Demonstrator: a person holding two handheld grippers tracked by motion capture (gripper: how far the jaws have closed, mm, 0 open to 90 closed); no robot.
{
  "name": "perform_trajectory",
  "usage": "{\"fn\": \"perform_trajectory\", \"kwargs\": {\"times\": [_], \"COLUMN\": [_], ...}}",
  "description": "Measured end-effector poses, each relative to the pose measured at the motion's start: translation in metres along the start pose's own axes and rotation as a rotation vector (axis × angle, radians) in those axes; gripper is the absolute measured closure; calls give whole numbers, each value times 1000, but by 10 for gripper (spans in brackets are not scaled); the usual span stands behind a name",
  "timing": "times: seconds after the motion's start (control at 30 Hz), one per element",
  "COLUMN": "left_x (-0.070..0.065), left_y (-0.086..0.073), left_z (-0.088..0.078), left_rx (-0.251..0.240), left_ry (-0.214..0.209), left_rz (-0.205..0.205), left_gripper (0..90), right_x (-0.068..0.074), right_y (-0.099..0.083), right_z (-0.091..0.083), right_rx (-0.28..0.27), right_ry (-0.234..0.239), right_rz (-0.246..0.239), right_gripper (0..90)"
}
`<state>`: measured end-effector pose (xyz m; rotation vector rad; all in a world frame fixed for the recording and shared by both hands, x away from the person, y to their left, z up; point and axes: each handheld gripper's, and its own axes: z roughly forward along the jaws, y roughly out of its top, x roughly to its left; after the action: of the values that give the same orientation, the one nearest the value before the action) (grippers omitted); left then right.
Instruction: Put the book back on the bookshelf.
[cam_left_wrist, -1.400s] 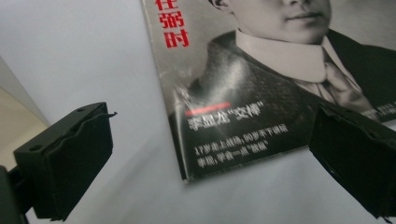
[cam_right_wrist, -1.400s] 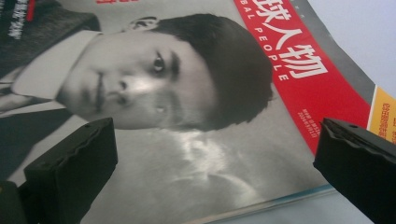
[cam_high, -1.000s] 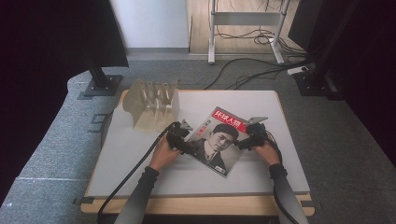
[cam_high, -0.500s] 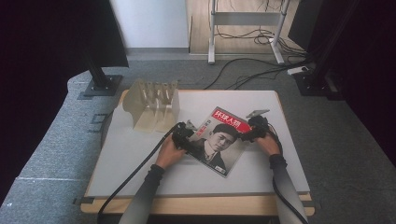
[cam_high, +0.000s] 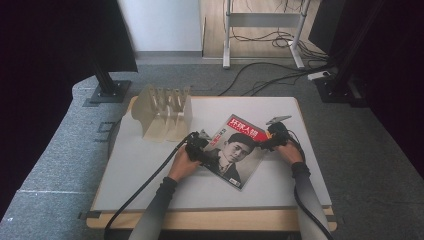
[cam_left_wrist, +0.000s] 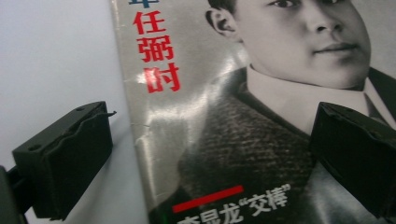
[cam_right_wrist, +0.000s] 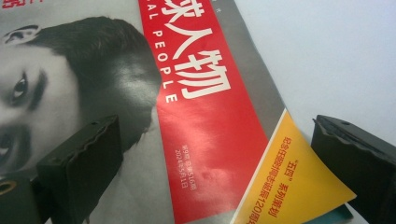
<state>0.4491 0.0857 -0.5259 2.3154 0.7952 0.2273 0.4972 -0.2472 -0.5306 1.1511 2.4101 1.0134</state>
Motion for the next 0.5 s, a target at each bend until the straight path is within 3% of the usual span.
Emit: {"fn": "perform_trajectory", "kwargs": {"times": [0.27,0.5], "left_x": [-7,-15], "left_y": [-4,-18], "left_z": [-4,-15], "left_rx": [11,10], "left_ry": [-17,-22], "left_rz": [25,25], "left_gripper": [0,0], "right_x": [11,28], "right_y": [-9,-17], "right_z": [-6,-13], "right_rx": [-17,-12], "right_ry": [0,17], "right_rz": [-1,-14], "right_gripper": [24,23]}}
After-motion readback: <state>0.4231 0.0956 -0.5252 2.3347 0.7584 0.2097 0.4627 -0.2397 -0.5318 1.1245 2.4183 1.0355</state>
